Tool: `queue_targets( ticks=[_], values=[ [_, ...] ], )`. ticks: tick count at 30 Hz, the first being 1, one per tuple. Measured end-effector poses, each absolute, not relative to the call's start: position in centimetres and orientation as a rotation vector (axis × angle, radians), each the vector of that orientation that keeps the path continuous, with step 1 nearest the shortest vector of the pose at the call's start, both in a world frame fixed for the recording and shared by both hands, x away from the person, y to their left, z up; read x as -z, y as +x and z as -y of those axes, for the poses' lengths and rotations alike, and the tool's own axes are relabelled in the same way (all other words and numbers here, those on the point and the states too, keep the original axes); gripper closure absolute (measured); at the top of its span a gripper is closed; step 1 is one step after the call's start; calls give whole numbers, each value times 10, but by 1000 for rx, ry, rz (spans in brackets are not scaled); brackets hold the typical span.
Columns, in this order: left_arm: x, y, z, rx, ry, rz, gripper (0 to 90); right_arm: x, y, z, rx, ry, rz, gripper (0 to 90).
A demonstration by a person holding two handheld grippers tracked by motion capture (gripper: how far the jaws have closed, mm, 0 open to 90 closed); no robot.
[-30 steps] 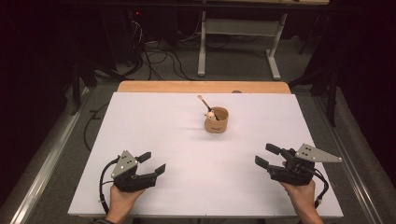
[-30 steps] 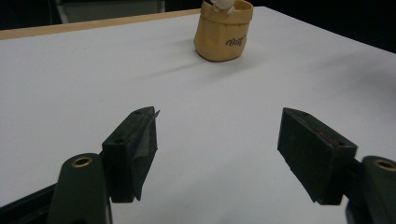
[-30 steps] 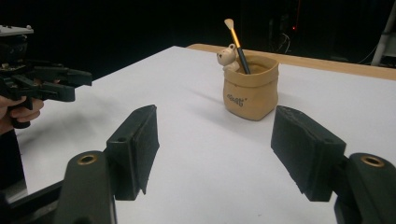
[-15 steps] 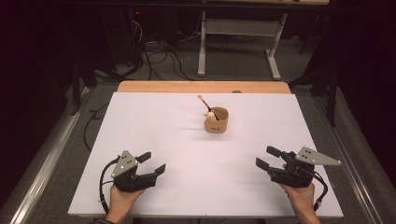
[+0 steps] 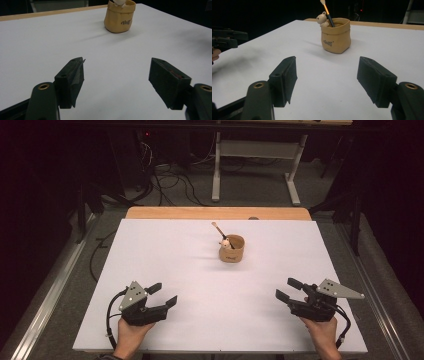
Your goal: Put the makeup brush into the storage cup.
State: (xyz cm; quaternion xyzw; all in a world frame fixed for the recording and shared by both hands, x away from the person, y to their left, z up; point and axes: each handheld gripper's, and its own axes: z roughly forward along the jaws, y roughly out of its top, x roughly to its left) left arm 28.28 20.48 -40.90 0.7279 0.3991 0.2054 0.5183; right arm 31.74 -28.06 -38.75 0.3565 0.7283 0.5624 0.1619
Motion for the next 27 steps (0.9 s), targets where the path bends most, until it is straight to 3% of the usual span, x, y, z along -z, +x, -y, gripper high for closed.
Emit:
queue_targets(
  ticks=[27],
  values=[
    [409,282,-204,-500,1749,-960,289,406,321,277,-1527,1056,-2125,348]
  ],
)
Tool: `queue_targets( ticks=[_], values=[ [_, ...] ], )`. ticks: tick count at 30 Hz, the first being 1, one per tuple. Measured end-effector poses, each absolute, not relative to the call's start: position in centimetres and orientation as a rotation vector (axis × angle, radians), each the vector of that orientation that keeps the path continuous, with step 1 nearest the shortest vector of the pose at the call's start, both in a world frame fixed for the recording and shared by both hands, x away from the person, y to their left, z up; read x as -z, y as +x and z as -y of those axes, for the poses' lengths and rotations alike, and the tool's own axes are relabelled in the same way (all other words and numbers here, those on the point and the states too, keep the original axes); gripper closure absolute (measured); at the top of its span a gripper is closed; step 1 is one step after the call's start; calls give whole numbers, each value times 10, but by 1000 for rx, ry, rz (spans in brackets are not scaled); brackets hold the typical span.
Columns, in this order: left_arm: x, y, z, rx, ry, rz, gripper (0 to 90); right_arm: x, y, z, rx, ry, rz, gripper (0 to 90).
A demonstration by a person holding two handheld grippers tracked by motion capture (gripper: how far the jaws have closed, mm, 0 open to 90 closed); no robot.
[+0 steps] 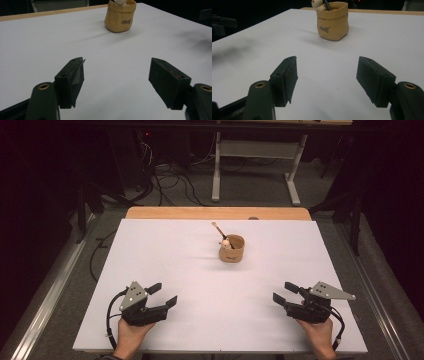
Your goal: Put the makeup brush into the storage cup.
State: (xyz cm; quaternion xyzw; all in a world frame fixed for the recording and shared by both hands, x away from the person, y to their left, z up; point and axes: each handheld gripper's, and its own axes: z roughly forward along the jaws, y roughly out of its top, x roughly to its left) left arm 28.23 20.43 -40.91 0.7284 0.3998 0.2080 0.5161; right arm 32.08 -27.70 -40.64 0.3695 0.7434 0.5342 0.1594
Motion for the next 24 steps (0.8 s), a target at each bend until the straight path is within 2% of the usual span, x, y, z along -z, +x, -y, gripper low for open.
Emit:
queue_targets(
  ticks=[24],
  values=[
    [409,283,-204,-499,1751,-963,289,412,327,285,-1537,1149,-2116,337]
  ],
)
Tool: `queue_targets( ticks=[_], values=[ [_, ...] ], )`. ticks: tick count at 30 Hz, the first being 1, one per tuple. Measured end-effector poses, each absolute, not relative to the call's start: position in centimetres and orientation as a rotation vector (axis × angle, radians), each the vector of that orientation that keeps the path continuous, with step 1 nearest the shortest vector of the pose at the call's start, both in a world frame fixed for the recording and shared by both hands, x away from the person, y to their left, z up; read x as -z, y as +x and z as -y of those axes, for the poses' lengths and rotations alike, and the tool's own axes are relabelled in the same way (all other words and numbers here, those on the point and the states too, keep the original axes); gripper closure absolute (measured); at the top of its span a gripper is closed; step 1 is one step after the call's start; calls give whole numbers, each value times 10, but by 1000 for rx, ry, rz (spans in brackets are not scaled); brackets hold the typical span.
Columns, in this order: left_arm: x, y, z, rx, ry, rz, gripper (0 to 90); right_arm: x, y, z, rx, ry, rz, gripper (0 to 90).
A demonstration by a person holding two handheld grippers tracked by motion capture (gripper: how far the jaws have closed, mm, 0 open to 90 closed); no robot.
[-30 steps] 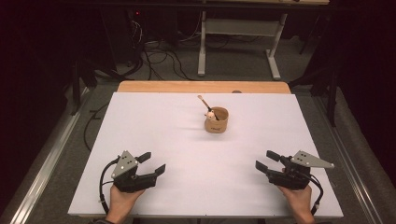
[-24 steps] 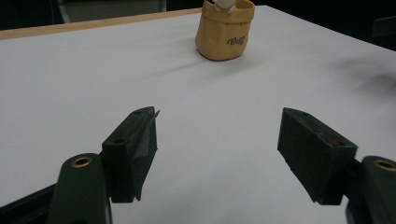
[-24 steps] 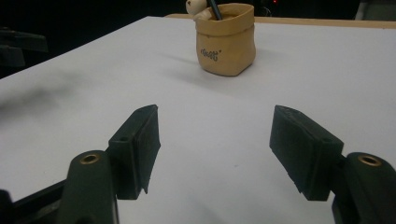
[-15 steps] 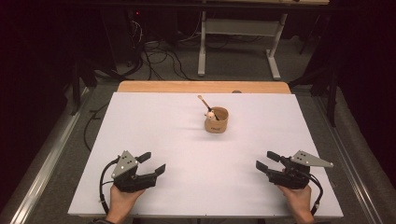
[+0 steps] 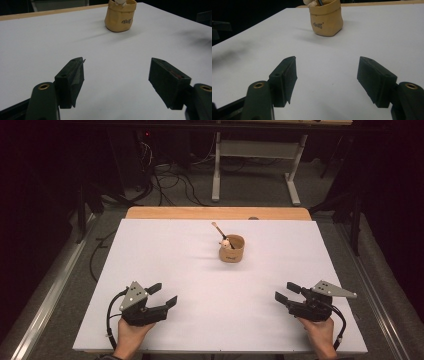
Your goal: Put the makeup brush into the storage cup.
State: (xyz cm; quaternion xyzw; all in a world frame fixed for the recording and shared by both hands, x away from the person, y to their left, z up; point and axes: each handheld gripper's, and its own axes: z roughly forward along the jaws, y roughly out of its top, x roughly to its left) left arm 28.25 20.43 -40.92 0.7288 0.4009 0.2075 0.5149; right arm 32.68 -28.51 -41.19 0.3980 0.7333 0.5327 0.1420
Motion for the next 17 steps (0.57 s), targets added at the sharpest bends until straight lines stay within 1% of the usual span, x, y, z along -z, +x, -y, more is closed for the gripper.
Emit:
queue_targets(
  ticks=[17],
  values=[
    [409,283,-204,-498,1755,-961,290,412,326,286,-1557,1150,-2113,336]
  ],
)
